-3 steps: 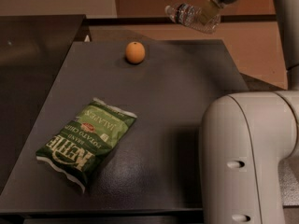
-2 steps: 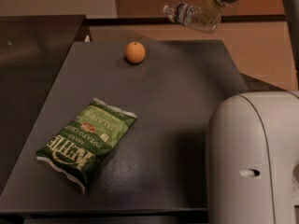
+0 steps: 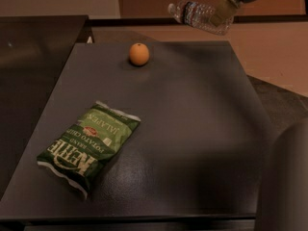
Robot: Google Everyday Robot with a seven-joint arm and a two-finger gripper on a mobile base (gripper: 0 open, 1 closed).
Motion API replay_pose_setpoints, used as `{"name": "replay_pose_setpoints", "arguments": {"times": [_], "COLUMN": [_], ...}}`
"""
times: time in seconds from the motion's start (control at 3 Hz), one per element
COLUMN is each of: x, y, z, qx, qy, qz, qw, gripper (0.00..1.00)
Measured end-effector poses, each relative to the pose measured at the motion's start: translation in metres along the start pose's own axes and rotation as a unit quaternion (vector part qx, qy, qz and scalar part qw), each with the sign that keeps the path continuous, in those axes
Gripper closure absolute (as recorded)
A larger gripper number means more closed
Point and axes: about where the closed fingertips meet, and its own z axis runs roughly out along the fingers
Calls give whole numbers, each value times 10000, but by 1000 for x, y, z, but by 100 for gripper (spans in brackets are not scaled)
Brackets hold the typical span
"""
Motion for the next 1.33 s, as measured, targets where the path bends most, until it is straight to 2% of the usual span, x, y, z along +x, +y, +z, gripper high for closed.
{"name": "replay_pose_setpoints", "arguments": {"times": [0.33, 0.67, 1.0, 1.33], "x": [-5, 5, 21, 21], "y": [29, 67, 88, 87], "z": [-44, -52, -25, -25], "qx": [332, 386, 111, 117], "qy": [-269, -271, -36, -37], "qz": [-346, -604, -635, -632], "qw": [9985, 9971, 9979, 9979], "gripper": [100, 100, 100, 100]}}
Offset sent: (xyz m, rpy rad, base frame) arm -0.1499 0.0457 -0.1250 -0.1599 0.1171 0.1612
